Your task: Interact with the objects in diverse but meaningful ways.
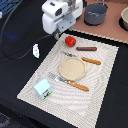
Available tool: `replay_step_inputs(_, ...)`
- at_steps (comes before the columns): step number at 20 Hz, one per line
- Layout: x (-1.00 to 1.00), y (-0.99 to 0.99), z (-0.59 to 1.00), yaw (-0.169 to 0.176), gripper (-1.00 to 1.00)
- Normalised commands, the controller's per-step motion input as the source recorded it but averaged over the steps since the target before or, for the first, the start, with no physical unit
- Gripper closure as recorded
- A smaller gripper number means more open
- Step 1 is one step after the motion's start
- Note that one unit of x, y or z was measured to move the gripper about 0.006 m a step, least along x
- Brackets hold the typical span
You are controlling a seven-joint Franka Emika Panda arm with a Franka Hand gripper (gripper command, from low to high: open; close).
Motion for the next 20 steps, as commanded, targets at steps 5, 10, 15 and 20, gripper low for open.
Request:
replay_step_inputs(5, -0.53, -0.48, 0.00, -0.084, -1.00)
replay_step_inputs(10, -0.56, -0.31, -0.03, -0.075, -1.00)
replay_step_inputs(15, -0.63, -0.19, -0.18, -0.056, -1.00)
replay_step_inputs(20, -0.62, 0.00, -0.33, -0.047, -1.00)
